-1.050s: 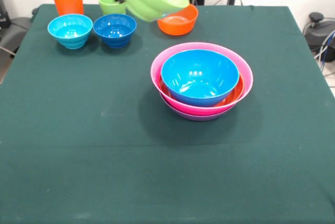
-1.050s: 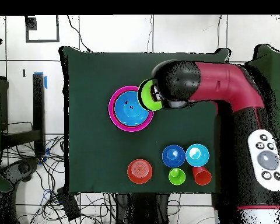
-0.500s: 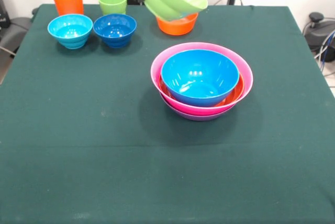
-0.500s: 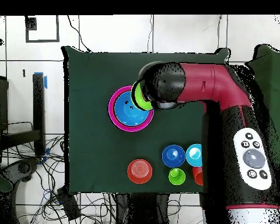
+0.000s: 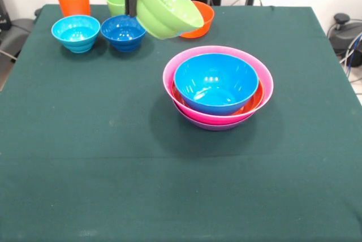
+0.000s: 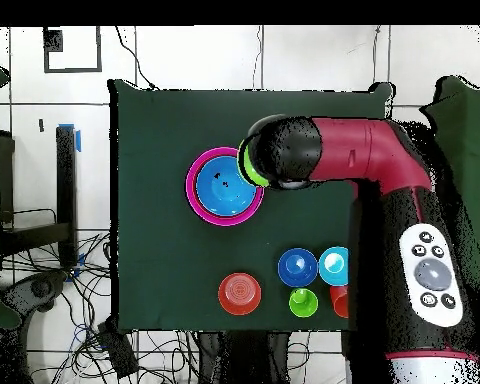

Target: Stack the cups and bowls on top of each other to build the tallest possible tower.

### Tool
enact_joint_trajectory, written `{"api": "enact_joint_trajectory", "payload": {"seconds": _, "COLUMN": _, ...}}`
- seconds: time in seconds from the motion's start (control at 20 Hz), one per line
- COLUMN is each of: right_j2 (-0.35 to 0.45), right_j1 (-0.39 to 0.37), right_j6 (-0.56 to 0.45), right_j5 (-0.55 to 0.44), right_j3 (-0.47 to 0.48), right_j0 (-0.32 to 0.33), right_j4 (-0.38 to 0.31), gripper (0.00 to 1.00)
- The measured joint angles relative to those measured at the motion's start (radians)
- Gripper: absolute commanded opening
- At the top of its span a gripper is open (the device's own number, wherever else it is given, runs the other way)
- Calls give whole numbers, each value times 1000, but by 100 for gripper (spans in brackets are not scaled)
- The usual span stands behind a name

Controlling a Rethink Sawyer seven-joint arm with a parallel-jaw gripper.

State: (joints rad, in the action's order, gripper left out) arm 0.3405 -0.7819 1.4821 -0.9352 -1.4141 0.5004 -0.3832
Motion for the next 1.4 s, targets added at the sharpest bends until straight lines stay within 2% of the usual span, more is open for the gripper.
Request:
{"api": "enact_joint_trajectory", "payload": {"seconds": 0.25, "right_j2": -41, "right_j1": 3, "right_j6": 0, "right_j5": 10, "right_j3": 0, "right_j0": -28, "right_j4": -2, "gripper": 0}}
{"api": "enact_joint_trajectory", "payload": {"seconds": 0.55, "right_j2": -105, "right_j1": 2, "right_j6": 18, "right_j5": 12, "right_j3": 0, "right_j0": -95, "right_j4": -5, "gripper": 0}}
{"api": "enact_joint_trajectory", "payload": {"seconds": 0.9, "right_j2": -159, "right_j1": 2, "right_j6": 73, "right_j5": 18, "right_j3": 0, "right_j0": -161, "right_j4": -5, "gripper": 0}}
{"api": "enact_joint_trajectory", "payload": {"seconds": 1.4, "right_j2": -205, "right_j1": 10, "right_j6": 111, "right_j5": 38, "right_j3": 0, "right_j0": -190, "right_j4": -6, "gripper": 0}}
